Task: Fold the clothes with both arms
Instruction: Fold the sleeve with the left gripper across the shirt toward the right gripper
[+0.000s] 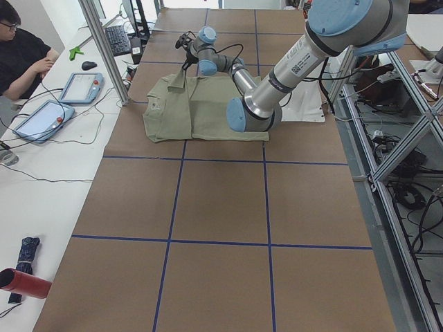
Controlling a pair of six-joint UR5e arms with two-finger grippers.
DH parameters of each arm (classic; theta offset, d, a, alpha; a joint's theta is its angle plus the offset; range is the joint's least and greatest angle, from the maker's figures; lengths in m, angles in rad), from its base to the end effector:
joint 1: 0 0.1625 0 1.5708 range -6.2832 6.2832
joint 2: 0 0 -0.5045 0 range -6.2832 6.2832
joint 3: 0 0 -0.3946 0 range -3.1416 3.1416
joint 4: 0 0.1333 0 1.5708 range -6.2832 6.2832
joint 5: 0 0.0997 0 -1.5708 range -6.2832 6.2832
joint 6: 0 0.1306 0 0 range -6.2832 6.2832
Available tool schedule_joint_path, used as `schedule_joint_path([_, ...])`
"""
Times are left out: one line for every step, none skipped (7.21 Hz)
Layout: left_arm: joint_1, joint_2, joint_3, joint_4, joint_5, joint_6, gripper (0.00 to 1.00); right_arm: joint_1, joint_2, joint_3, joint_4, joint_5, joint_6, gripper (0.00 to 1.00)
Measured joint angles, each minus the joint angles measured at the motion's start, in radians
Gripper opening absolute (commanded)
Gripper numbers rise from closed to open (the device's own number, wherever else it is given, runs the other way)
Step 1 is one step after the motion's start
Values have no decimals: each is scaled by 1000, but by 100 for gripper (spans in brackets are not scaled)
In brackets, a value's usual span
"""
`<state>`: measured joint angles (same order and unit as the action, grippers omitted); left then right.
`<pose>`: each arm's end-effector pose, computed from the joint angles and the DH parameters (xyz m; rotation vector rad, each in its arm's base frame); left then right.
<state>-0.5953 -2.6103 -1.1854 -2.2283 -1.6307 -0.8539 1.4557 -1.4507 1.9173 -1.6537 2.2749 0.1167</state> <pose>0.6745 -0.6084 0.1151 0.7601 1.0711 0.1429 -0.0139 -0.5446 0.5408 0.2848 -0.7331 -0.1335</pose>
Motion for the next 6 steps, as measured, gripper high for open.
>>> schedule_joint_path([23,-17,39,-36,15,12,70,0,0,0,0,0,3,100])
schedule_joint_path([38,-24,58,-58,25,22,100,0,0,0,1,0,5,100])
schedule_joint_path([54,-24,65,-81,35,23,100,0,0,0,1,-1,8,100])
schedule_joint_path([74,-20,72,-104,68,24,100,0,0,-1,2,-1,10,100])
schedule_joint_path([86,-18,71,-111,100,40,100,0,1,-1,3,-2,12,100])
schedule_joint_path([86,-16,52,-87,86,58,100,-2,6,0,5,-2,22,100])
